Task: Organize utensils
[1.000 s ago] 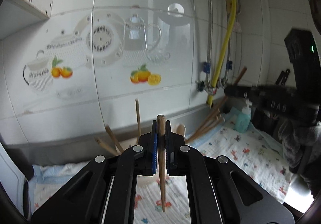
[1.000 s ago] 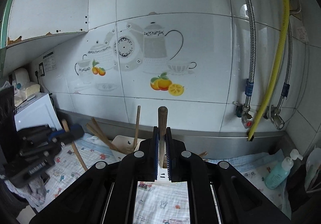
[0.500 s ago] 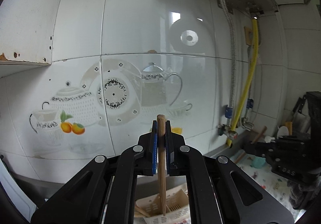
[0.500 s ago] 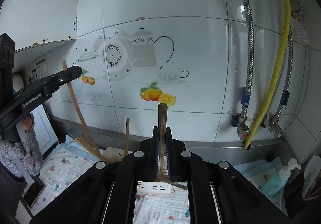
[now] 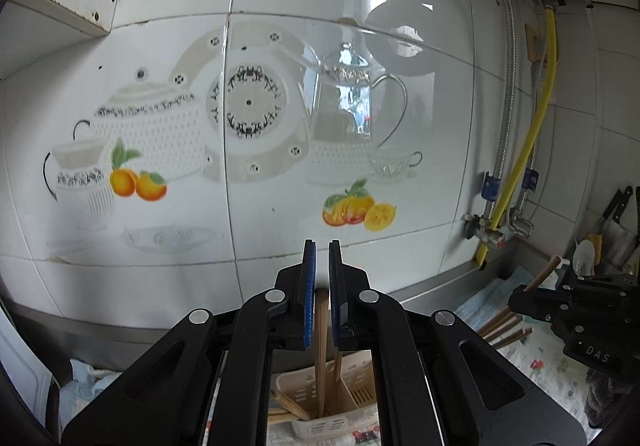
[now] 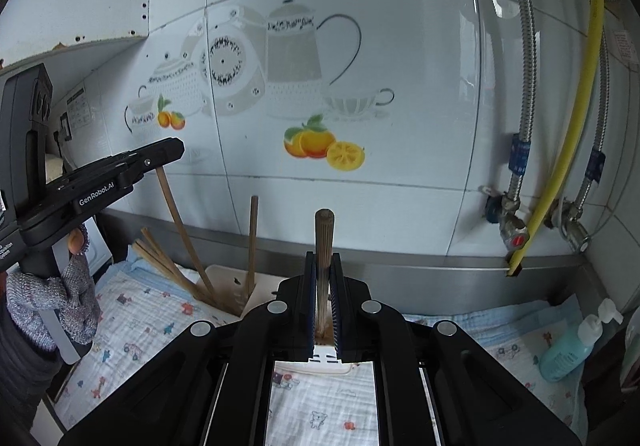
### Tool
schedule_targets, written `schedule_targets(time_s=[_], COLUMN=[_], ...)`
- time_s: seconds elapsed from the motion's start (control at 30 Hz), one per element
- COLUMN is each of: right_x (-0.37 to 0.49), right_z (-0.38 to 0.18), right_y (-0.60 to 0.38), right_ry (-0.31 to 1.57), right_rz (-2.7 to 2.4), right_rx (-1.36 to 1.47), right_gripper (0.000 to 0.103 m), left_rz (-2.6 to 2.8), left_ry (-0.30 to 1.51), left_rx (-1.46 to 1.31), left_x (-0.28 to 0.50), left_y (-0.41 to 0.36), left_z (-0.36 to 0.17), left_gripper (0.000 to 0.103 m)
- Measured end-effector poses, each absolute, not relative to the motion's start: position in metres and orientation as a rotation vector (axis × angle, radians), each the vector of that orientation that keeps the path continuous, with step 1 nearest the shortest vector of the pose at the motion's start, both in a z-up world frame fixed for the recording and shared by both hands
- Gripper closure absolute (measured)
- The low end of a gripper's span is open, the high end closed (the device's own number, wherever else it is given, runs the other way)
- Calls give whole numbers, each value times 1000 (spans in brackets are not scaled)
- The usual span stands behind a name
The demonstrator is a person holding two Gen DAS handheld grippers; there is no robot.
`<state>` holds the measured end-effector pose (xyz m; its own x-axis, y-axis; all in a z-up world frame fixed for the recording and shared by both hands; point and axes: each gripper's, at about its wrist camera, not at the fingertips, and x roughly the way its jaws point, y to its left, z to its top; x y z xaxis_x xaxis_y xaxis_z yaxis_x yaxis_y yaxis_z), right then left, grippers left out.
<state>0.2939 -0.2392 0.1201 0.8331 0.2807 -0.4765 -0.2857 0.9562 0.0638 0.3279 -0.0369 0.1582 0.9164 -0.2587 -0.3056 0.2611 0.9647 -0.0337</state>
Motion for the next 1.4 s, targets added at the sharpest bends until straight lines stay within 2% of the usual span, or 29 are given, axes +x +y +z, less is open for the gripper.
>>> schedule_targets(time_s=[0.37,0.4,0.43,0.47,0.5,0.6,0.7,0.83,0.93,1.03,1.13,1.17,1.4], right_x=[289,287,284,281,278,265,251,230,214,196,180,175,146], right_z=[106,106,106,106,107,110,111,111,108,102,95,92,71], right_y=[-240,-240,-241,-241,-241,-242,-240,-235,-230,-226,-222,-221,-216], right_ry=[529,528,524,521,516,500,486,463,447,433,421,418,422], right_rz=[278,275,271,267,264,259,254,243,235,232,217,210,185], right_rx=[-15,-14,-17,-19,-21,-28,-40,-65,-79,-86,-89,-87,-52], right_gripper=[95,95,93,88,85,80,71,57,46,33,25,20,12], left_rz=[-291,-292,-286,-285,-284,-287,-285,-272,-265,-256,-240,-234,-180], left_ry=[333,332,328,322,316,310,309,301,301,302,308,313,336], left_rx=[28,27,25,21,18,14,19,25,27,13,4,3,-15], left_x=[309,305,300,295,289,274,258,237,222,206,192,187,159], left_y=[-33,-32,-31,-29,-28,-24,-22,-17,-12,-4,3,6,23], left_z=[151,151,151,151,152,151,150,147,142,136,127,123,96], left_gripper=[93,88,77,67,65,63,55,46,44,31,27,24,16])
